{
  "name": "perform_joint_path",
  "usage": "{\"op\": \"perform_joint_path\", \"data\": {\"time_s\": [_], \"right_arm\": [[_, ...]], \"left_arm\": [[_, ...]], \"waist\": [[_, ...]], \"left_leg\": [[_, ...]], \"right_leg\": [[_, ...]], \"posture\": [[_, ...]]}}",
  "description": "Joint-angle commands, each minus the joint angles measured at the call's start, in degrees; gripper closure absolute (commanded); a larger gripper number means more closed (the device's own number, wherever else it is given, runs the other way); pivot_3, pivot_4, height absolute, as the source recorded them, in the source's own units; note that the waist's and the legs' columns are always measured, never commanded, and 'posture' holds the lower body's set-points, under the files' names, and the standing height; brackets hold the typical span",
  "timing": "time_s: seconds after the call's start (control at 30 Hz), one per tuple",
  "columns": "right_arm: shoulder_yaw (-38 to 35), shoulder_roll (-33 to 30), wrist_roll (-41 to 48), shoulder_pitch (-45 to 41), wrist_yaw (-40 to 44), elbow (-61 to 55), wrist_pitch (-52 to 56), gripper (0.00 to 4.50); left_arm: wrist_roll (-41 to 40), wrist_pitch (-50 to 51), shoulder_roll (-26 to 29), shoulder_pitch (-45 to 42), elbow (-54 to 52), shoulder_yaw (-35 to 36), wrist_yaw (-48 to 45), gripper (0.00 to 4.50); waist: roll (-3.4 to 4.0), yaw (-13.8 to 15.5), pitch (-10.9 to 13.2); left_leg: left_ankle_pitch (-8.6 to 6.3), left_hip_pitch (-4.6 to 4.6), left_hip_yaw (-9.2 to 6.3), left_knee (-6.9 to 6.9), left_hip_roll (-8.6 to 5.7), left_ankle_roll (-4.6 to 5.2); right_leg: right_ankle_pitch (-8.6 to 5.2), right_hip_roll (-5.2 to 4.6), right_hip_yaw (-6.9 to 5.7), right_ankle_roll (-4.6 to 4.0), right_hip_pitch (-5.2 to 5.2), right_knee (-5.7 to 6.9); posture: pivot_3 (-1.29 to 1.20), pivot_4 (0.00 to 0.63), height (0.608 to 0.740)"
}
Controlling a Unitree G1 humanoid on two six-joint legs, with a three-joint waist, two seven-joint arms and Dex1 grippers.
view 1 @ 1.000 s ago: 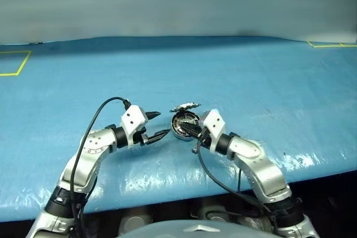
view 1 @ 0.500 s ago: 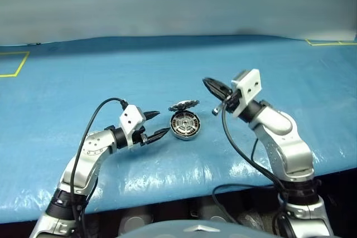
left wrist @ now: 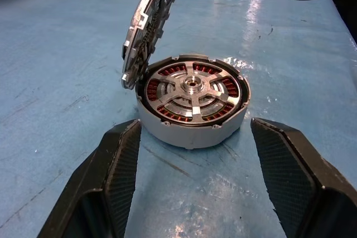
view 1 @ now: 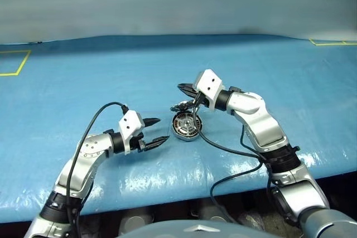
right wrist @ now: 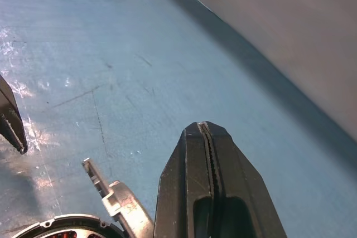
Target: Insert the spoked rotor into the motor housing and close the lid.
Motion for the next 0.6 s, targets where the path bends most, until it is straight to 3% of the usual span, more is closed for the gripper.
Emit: {"op": "perform_joint_path", "data": {"time_s": [0.03, 0.17, 0.6], "right_arm": [[0.58, -1.99, 0.64, -0.68, 4.49, -2.43, -0.13, 4.50], [2.18, -4.95, 4.52, 2.84, 11.54, -7.61, 4.24, 4.50], [4.06, -4.49, 1.57, 10.63, 8.50, -8.27, 6.99, 4.50]], "left_arm": [[-0.09, -1.69, 0.14, 0.26, -3.01, 1.06, 0.41, 1.17], [-0.22, -2.11, -0.16, 0.56, -3.28, 1.26, 1.11, 1.17], [0.17, -2.02, 0.01, -0.81, -2.80, 0.88, 1.45, 1.17]], "waist": [[0.00, 0.05, 0.00], [-0.01, 0.06, 0.00], [-0.01, 0.12, 0.01]], "left_leg": [[0.00, 0.00, 0.00, 0.00, 0.00, 0.00], [0.00, 0.00, 0.00, -0.01, -0.01, 0.01], [0.00, 0.02, -0.02, 0.00, -0.03, 0.00]], "right_leg": [[0.00, 0.00, 0.00, 0.00, 0.00, 0.00], [0.00, -0.04, -0.01, 0.01, 0.01, -0.01], [-0.17, -0.05, -0.02, 0.28, 0.03, 0.00]], "posture": [[0.00, 0.150, 0.740], [0.00, 0.150, 0.740], [0.00, 0.150, 0.740]]}}
